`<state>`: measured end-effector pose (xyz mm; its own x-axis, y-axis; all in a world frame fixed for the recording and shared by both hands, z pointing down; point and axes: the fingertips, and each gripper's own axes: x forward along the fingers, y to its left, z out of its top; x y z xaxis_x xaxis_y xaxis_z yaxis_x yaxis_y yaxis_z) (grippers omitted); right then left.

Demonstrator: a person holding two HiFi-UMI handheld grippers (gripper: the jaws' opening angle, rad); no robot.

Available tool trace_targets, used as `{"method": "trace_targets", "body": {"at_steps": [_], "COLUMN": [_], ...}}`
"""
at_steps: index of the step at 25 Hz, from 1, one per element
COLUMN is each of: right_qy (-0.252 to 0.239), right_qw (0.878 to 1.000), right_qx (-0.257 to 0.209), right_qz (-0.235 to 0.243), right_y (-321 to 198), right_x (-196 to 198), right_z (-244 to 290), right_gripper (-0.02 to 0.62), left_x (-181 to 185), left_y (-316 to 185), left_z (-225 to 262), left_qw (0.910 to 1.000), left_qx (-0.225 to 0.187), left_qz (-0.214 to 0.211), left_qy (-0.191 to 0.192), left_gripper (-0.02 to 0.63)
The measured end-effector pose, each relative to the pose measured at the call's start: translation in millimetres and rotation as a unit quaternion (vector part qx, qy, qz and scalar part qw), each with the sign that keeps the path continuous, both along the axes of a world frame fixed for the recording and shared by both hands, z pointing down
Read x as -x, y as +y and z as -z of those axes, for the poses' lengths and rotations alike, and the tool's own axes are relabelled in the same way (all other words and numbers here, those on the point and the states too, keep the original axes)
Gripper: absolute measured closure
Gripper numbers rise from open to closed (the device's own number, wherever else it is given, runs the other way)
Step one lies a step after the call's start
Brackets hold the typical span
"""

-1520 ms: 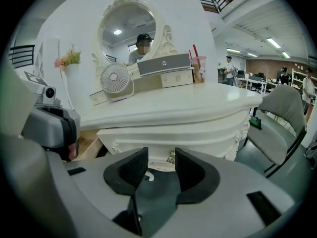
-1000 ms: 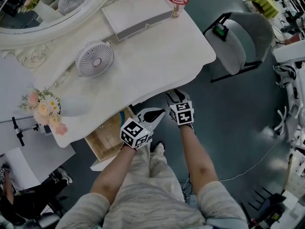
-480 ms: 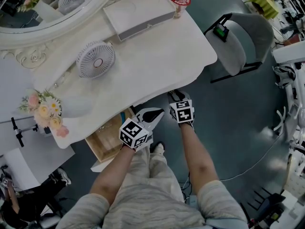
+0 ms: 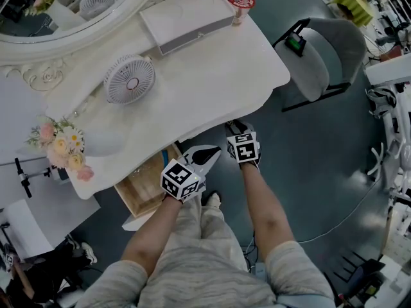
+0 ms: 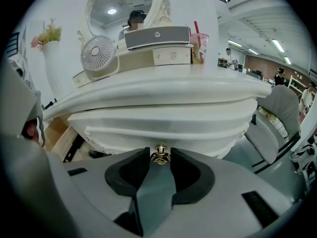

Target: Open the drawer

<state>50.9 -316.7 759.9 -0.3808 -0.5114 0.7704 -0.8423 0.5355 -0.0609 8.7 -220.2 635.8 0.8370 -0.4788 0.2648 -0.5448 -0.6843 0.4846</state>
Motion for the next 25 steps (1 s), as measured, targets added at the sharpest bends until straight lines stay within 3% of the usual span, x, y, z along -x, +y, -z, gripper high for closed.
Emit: {"method": "trace_targets", "body": {"at_steps": [25], "right_qy": [0.038], "right_qw": [0.999], "right_qx": [0.019], "right_qz": [-0.006], "right_y": [48], "right_x": [-33], "right_z": [-5], "right_gripper": [0.469], "left_x": [-12], "left_y": [40], "left_z": [11], "left_qw": [1.0], "left_qx": [-0.001], "left_qz": [-0.006], "left_qy": [0.0], "left_gripper": [0.592]}}
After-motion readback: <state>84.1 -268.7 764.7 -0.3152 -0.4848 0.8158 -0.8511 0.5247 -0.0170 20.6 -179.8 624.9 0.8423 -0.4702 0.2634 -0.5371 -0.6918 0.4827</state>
